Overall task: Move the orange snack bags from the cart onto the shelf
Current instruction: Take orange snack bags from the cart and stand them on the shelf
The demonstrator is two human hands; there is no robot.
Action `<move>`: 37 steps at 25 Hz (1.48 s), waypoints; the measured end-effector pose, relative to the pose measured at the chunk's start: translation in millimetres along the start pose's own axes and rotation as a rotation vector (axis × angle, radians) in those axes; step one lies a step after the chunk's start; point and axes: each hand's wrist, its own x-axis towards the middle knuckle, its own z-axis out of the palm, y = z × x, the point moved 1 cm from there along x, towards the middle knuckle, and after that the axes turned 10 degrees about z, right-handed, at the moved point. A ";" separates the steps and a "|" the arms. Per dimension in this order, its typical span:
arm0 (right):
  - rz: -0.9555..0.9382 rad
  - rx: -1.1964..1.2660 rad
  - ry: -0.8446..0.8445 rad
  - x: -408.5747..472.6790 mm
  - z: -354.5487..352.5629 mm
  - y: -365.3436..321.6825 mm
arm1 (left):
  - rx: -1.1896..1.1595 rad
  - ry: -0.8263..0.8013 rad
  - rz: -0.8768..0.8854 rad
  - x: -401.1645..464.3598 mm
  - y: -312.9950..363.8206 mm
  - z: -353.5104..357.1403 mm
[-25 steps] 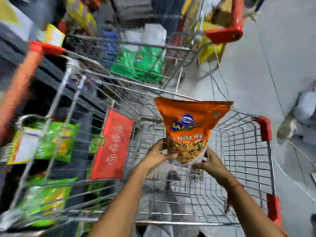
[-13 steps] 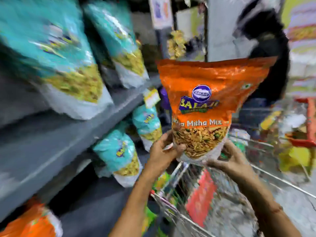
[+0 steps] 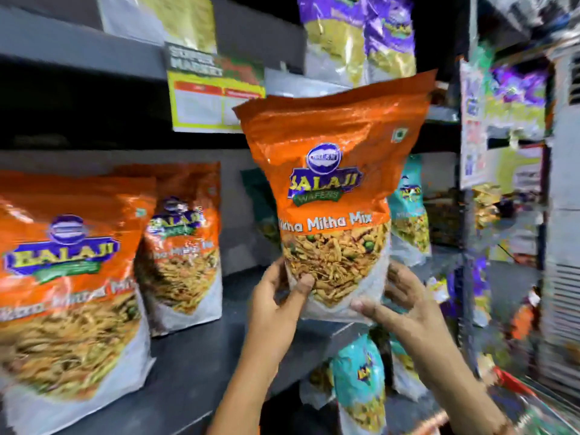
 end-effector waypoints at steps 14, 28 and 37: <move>0.140 -0.139 -0.134 35.9 30.3 50.2 | 0.345 0.031 -0.256 8.9 -52.1 -17.6; 0.114 0.027 -0.042 53.6 20.5 17.0 | 0.362 0.178 -0.291 -7.7 -17.7 -21.7; -0.057 0.520 -0.227 -19.2 126.6 -76.1 | 0.507 0.720 0.273 -63.5 126.7 -136.9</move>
